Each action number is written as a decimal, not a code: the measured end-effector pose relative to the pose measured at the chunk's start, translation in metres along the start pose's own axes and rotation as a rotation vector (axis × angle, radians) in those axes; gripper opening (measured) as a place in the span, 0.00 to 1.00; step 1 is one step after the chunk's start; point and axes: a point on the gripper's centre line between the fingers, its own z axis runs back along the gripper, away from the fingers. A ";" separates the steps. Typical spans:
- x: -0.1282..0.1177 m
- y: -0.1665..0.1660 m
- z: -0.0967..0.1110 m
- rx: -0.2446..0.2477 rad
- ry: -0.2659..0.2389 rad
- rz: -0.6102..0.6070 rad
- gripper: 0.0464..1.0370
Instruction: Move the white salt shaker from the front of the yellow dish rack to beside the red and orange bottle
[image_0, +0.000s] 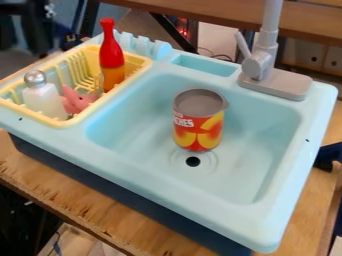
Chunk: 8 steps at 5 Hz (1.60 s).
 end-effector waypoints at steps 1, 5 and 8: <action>-0.006 0.006 -0.002 0.050 0.001 -0.012 0.96; 0.016 0.027 -0.026 0.121 -0.026 0.181 0.96; 0.024 0.021 -0.055 0.080 0.038 0.158 0.92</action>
